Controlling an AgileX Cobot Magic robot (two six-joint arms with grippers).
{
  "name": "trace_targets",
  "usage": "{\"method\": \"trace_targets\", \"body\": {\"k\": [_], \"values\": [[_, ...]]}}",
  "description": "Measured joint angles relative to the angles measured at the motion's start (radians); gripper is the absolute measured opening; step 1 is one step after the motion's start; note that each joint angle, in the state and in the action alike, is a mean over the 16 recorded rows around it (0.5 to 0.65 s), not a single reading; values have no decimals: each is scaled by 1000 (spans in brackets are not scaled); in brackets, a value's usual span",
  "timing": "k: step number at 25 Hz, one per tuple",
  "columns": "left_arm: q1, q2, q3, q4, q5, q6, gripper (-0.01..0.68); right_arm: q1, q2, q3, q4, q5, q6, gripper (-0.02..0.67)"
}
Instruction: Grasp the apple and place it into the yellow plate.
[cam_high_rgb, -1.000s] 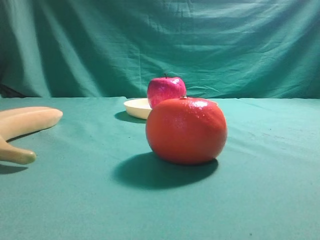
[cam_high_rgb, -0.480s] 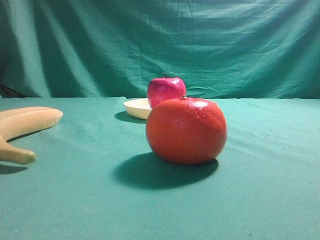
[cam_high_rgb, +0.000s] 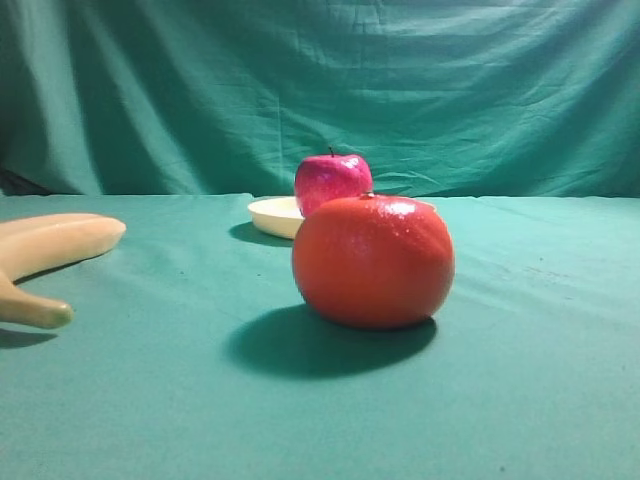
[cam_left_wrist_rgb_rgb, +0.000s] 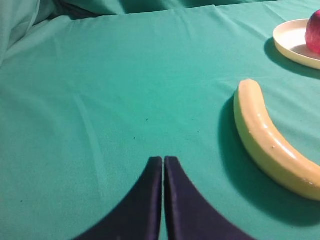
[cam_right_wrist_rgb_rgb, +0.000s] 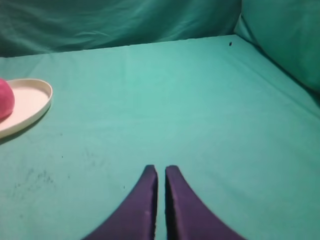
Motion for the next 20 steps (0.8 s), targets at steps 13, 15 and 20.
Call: {"method": "trace_targets", "body": {"k": [13,15,20], "values": [[0,0,0,0,0,0,0,-1,-27,42,4,-5,-41,0],[0,0,0,0,0,0,0,-1,-27,42,4,-4,-48,0],[0,0,0,0,0,0,0,-1,-27,42,4,-2,-58,0]]}}
